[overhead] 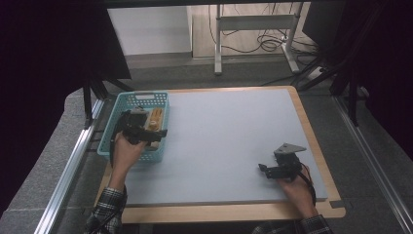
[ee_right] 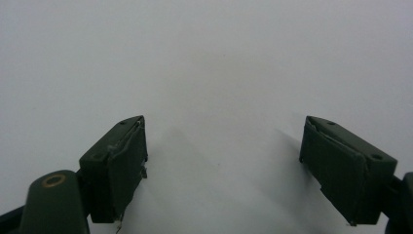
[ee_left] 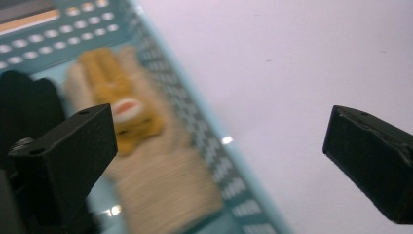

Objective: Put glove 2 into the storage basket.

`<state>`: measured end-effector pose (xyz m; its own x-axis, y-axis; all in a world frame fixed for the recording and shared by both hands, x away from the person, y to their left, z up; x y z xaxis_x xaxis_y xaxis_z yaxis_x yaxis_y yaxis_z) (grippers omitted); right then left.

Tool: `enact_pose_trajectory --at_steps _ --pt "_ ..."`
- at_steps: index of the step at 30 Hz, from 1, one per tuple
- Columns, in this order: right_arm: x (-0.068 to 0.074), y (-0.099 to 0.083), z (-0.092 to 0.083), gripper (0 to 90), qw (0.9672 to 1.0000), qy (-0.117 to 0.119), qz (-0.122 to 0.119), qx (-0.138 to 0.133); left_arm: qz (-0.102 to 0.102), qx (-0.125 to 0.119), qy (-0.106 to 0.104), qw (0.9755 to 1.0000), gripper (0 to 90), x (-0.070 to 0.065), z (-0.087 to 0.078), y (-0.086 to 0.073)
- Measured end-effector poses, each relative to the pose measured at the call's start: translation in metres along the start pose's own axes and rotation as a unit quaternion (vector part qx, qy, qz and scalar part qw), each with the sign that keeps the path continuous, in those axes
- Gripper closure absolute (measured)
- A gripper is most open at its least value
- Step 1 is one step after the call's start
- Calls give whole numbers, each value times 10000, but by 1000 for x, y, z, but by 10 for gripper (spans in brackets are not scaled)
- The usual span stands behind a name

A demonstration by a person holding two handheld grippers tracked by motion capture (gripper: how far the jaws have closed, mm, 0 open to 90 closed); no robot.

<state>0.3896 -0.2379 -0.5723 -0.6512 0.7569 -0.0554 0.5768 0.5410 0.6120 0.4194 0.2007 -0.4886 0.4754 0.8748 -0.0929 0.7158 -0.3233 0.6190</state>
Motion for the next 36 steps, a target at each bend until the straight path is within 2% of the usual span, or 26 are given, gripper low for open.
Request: enact_pose_trajectory --at_steps 1,2,11,12,13,16,17,19,23,25,28,30,33,36 --pt "0 0 0 172 10000 0 0 0 0 0 0 10000 0 0 0 0" --pt "0 0 0 172 10000 1 1 0 105 -42 -107 9999 0 -12 3 0" --pt "0 0 0 172 10000 -3 -6 0 626 -168 -437 9969 0 -63 15 -4" --pt "0 0 0 172 10000 -3 -6 0 626 -168 -437 9969 0 -63 15 -4" --pt "0 0 0 171 10000 0 1 -2 718 -185 -509 9960 0 -73 19 -7" --pt "0 0 0 171 10000 -2 -1 -1 834 -191 -636 9943 0 -88 27 -14" --pt "0 0 0 171 10000 -3 -3 -3 834 -191 -636 9943 0 -88 27 -14" --pt "0 0 0 171 10000 -2 -3 -1 931 -159 -731 9928 0 -101 37 -23" --pt "0 0 0 171 10000 -3 -6 -3 1023 -88 -851 9911 0 -115 51 -37" --pt "0 0 0 171 10000 -4 -6 -3 1053 -55 -859 9907 0 -118 55 -40" --pt "0 0 0 171 10000 -3 -3 -2 1184 113 -804 9896 0 -125 69 -54" --pt "0 0 0 171 10000 -6 0 -11 1175 153 -817 9896 0 -127 72 -57" --pt "0 0 0 171 10000 -7 -1 -12 1242 345 -776 9886 0 -130 85 -69" --pt "0 0 0 171 10000 -8 0 -12 1270 404 -669 9888 0 -131 88 -72"
Point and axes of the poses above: each handheld gripper's, and its own axes: z roughly forward along the jaws, y roughly out of its top, x roughly to its left, the point moved 6 cm from there along z, roughly forward along the jaws, and after that the axes turned 9 degrees about x, right-handed, at the moved point
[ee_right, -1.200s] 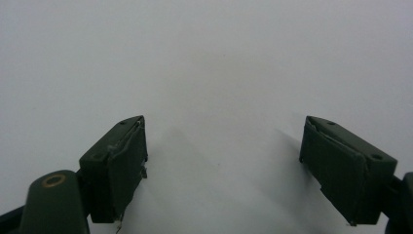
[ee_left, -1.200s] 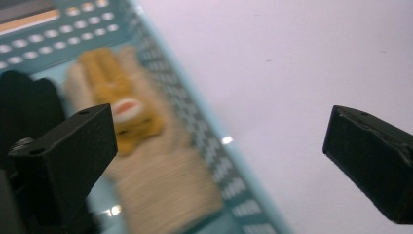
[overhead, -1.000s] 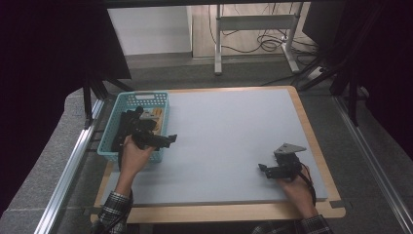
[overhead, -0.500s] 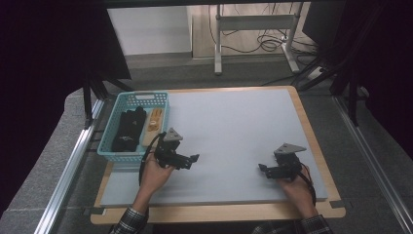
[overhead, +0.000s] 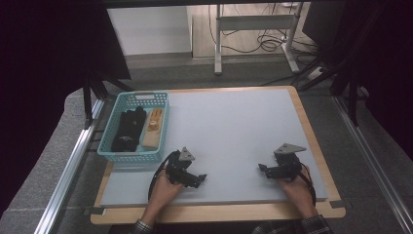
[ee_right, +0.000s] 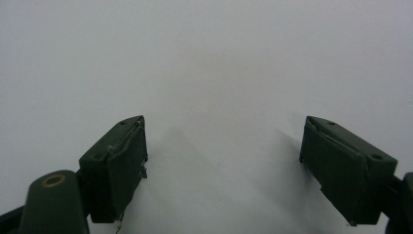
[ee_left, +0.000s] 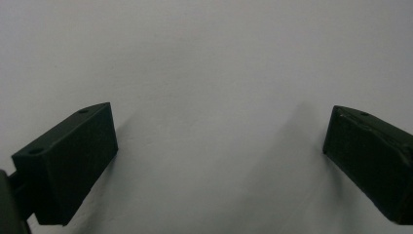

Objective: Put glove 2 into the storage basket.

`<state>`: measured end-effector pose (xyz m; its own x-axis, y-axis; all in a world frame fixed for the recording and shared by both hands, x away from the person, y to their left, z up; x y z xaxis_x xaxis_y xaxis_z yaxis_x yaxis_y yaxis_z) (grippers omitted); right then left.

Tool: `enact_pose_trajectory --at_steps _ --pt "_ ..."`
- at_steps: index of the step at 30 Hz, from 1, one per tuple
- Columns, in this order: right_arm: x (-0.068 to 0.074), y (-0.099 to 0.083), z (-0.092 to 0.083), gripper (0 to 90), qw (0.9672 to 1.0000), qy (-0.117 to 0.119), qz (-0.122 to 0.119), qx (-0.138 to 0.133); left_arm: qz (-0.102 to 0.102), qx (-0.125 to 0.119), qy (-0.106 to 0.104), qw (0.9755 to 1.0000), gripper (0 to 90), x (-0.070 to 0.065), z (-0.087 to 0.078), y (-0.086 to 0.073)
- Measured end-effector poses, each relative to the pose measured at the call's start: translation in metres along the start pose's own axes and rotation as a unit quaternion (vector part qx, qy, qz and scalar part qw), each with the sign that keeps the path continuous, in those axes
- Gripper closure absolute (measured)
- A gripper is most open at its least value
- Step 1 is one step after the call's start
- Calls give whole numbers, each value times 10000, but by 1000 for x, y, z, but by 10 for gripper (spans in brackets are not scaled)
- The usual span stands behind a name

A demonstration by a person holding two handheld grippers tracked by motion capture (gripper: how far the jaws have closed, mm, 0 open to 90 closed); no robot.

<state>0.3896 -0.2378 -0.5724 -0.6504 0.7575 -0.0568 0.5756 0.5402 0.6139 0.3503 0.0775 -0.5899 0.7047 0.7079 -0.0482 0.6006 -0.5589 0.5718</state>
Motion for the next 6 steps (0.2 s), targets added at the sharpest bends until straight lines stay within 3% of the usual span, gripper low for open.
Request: enact_pose_trajectory --at_steps 6 --pt "0 0 0 169 10000 -1 4 6 28 45 35 10000 0 0 1 0"
Point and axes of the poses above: each handheld gripper's, and its own axes: z roughly forward along the jaws, y roughly out of its top, x roughly to its left, the point moved 6 cm from there along z, roughly forward along the jaws, and after that the axes turned 9 degrees about x, right-handed, at the moved point
